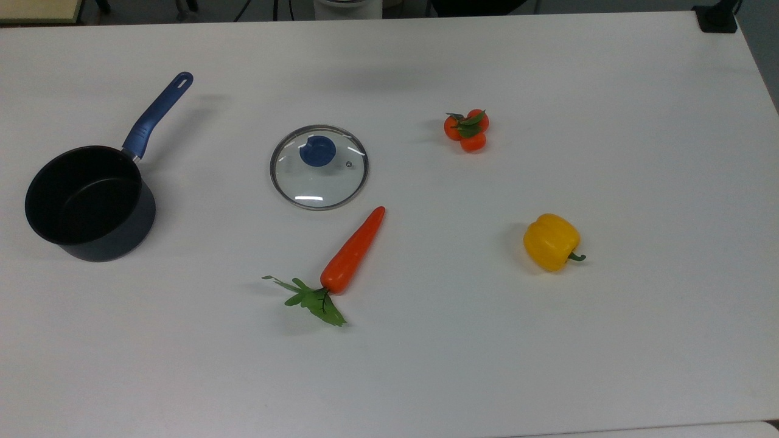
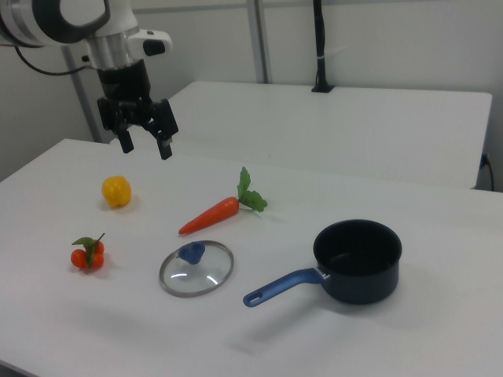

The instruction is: Open lid

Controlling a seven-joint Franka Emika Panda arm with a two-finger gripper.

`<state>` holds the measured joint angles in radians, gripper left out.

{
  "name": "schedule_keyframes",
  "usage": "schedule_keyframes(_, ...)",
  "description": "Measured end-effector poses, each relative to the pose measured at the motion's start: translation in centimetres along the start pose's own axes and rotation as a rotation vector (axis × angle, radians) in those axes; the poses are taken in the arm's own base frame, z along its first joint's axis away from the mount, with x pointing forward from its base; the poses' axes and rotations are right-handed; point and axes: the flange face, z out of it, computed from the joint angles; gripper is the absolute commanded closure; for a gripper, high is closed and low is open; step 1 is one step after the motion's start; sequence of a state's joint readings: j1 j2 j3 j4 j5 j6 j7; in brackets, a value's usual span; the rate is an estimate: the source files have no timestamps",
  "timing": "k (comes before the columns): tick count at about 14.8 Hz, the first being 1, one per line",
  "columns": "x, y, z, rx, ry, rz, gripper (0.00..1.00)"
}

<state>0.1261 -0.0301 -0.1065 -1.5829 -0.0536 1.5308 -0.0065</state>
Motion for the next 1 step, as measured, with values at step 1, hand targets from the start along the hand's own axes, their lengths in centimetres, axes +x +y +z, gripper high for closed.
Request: schedule_keyframes(1,-0.19,0.45,-0.19,0.002,0.002,0.004,0.00)
